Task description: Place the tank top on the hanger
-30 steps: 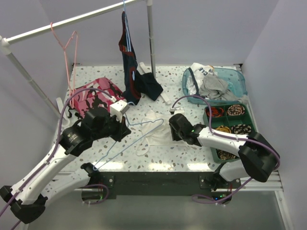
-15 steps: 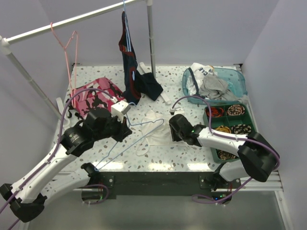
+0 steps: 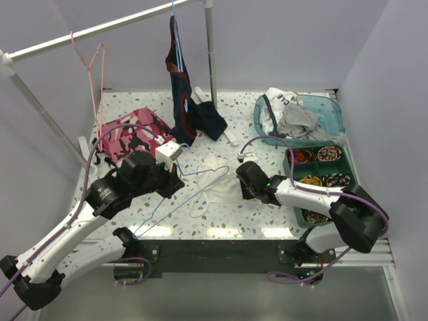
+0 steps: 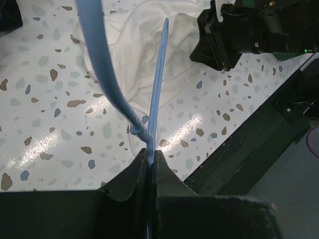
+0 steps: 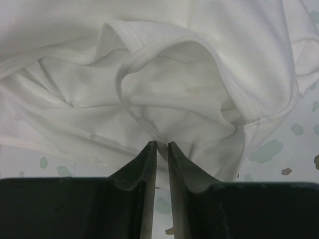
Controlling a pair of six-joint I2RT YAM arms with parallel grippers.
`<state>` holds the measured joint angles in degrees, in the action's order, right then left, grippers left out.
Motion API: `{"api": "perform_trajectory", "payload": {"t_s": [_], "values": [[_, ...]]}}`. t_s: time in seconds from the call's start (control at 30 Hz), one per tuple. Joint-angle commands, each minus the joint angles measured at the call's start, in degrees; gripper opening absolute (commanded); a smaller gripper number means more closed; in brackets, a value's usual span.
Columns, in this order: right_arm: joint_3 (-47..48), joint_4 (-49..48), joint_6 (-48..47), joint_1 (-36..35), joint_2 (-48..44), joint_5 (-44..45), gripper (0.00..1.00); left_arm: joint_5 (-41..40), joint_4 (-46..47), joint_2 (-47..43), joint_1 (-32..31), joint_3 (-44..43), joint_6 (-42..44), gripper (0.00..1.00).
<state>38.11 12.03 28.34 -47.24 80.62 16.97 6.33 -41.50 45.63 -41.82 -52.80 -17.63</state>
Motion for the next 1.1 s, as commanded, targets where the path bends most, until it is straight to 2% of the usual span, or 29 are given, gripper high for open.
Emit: {"api": "perform_trajectory", "payload": {"t_s": [0.0, 0.13, 0.2, 0.47, 0.6, 0.9, 1.07], "values": [[0.6, -0.3, 0.5, -0.2, -0.9, 0.6, 0.16, -0.4, 3.2, -1.0, -0.4, 1.1, -0.8, 0.00], [1.4, 0.9, 0.4, -0.2, -1.7, 0.5, 0.06, 0.5, 3.9, -1.9, -0.5, 2.0, -0.3, 0.00], [2.2, 2.0, 0.3, -0.2, -2.5, 0.6, 0.04, 1.4, 4.5, -2.2, -0.5, 2.3, 0.1, 0.00], [8.1, 10.3, 0.4, -0.2, -7.9, 3.0, 0.04, 4.3, 7.3, -1.6, -1.6, 4.3, -0.8, 0.00], [11.7, 14.7, 0.1, -0.1, -10.0, 4.7, 0.04, 3.3, 7.5, -0.9, -3.0, 4.5, -1.7, 0.00], [15.4, 17.8, -1.2, 0.5, -11.4, 5.5, 0.03, -2.7, 9.7, 1.7, -9.2, 5.9, -3.7, 0.00], [16.3, 19.0, -1.1, 0.5, -12.9, 5.3, 0.03, -5.4, 18.7, 3.7, -11.3, 8.5, -3.3, 0.00]]}}
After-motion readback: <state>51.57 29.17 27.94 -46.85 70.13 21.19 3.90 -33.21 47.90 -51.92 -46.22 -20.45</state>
